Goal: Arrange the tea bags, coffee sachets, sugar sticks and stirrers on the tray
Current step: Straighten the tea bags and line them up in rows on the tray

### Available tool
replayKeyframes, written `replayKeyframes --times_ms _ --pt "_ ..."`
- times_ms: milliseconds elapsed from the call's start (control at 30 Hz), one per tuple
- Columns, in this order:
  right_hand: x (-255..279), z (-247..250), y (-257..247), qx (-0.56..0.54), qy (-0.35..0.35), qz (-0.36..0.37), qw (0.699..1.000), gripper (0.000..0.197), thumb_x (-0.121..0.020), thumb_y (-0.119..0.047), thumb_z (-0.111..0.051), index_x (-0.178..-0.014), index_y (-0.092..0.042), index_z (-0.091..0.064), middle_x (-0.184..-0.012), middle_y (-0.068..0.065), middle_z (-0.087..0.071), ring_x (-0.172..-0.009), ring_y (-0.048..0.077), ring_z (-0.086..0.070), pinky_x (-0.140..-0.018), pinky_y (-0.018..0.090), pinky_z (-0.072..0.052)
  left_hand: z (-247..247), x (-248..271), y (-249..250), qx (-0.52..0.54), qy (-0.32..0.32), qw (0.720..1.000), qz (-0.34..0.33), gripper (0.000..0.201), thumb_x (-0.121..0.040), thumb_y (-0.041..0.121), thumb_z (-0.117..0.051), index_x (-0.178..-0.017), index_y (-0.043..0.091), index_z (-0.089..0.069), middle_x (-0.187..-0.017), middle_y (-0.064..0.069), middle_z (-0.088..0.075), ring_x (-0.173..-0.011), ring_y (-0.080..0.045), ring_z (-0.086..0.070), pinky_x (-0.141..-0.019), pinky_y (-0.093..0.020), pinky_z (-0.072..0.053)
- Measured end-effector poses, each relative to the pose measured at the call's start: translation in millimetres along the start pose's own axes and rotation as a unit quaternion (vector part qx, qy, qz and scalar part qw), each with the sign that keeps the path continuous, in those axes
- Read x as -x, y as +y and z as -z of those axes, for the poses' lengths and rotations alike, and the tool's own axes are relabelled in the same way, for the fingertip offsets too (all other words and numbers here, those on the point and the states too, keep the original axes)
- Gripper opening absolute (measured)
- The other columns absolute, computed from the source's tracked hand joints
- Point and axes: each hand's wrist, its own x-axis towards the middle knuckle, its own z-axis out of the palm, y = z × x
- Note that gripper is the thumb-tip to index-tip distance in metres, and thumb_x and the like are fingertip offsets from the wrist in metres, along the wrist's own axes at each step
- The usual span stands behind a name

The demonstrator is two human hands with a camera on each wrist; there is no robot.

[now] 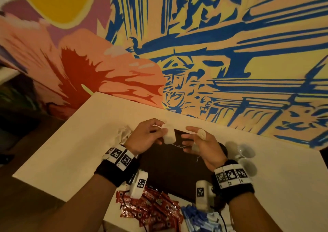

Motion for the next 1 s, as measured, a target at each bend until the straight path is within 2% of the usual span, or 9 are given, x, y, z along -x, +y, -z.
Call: replayKeyframes --times_ms 133,267,367,433,567,667,767,867,1000 --pt "10 -6 -7 0.069 -0.008 0.039 0.997 0.023 -0.106 -0.013 -0.051 -0.109 -0.018 -0.073 -0.109 0.013 -0.069 -0.062 0.013 -0.057 -0.053 0.03 -0.049 -6 10 6 -0.007 0.008 1.0 -0.008 0.011 -0.093 0.011 -0.069 -0.103 0.013 -0.065 -0.088 -0.014 -0.074 -0.071 -0.022 -0.069 -0.063 -0.025 -0.057" --pt "22 -20 -9 0.094 -0.068 0.031 0.993 0.017 -0.09 -0.045 -0.07 -0.094 -0.031 -0.077 -0.082 0.017 -0.059 -0.055 0.021 -0.044 -0.047 0.028 -0.036 -15 19 8 0.001 0.009 1.0 -0.011 0.013 -0.093 0.009 -0.068 -0.106 0.006 -0.065 -0.089 -0.021 -0.072 -0.072 -0.027 -0.067 -0.066 -0.03 -0.058" --pt "25 -24 -8 0.168 -0.089 0.043 0.981 0.031 -0.087 -0.042 -0.076 -0.095 -0.012 -0.074 -0.068 0.014 -0.055 -0.056 0.027 -0.044 -0.046 0.028 -0.037 -16 24 11 -0.009 -0.004 1.0 -0.016 0.014 -0.095 0.012 -0.066 -0.106 0.005 -0.065 -0.089 -0.016 -0.072 -0.075 -0.027 -0.068 -0.069 -0.032 -0.058" --pt "24 -22 -8 0.202 -0.079 0.05 0.975 0.035 -0.089 -0.033 -0.077 -0.095 0.0 -0.069 -0.057 0.002 -0.054 -0.049 0.017 -0.047 -0.046 0.026 -0.038 -14 26 14 -0.028 -0.01 0.999 -0.02 0.015 -0.095 0.012 -0.066 -0.106 0.003 -0.065 -0.087 -0.01 -0.072 -0.075 -0.026 -0.068 -0.068 -0.03 -0.058" --pt "21 -21 -13 0.244 -0.096 0.072 0.962 0.034 -0.089 -0.027 -0.077 -0.093 0.005 -0.068 -0.051 -0.009 -0.055 -0.044 0.002 -0.047 -0.047 0.018 -0.036 -3 27 21 -0.112 -0.046 0.992 -0.032 0.013 -0.095 0.011 -0.066 -0.107 0.009 -0.07 -0.085 -0.005 -0.071 -0.077 -0.024 -0.069 -0.073 -0.033 -0.059" --pt "21 -24 -19 0.259 -0.116 0.08 0.956 0.034 -0.089 -0.025 -0.077 -0.094 0.007 -0.068 -0.054 -0.009 -0.058 -0.043 0.001 -0.048 -0.047 0.015 -0.036 4 26 29 -0.167 -0.07 0.982 -0.051 0.009 -0.095 0.014 -0.067 -0.103 0.015 -0.071 -0.083 -0.002 -0.071 -0.076 -0.02 -0.07 -0.075 -0.034 -0.058" --pt "19 -25 -22 0.251 -0.145 0.049 0.956 0.026 -0.09 -0.019 -0.076 -0.105 0.0 -0.069 -0.073 0.0 -0.067 -0.048 -0.001 -0.054 -0.047 0.013 -0.039 10 23 39 -0.211 -0.06 0.972 -0.083 0.008 -0.095 0.015 -0.067 -0.101 0.016 -0.072 -0.08 -0.001 -0.07 -0.069 -0.012 -0.067 -0.068 -0.026 -0.056" --pt "9 -19 -20 0.269 -0.161 -0.01 0.949 0.03 -0.093 -0.017 -0.071 -0.121 -0.021 -0.062 -0.089 0.002 -0.07 -0.068 0.007 -0.058 -0.059 0.023 -0.044 20 18 45 -0.23 -0.034 0.967 -0.105 0.009 -0.095 0.016 -0.067 -0.103 0.015 -0.072 -0.077 0.002 -0.068 -0.065 -0.008 -0.064 -0.059 -0.02 -0.051" --pt "-7 -10 -17 0.266 -0.112 -0.069 0.955 0.037 -0.096 -0.002 -0.052 -0.129 -0.019 -0.057 -0.11 0.006 -0.064 -0.094 0.018 -0.057 -0.072 0.029 -0.046 38 -2 50 -0.273 0.019 0.952 -0.14 0.009 -0.095 0.02 -0.067 -0.101 0.018 -0.073 -0.079 0.009 -0.067 -0.064 0.004 -0.06 -0.057 -0.008 -0.042"
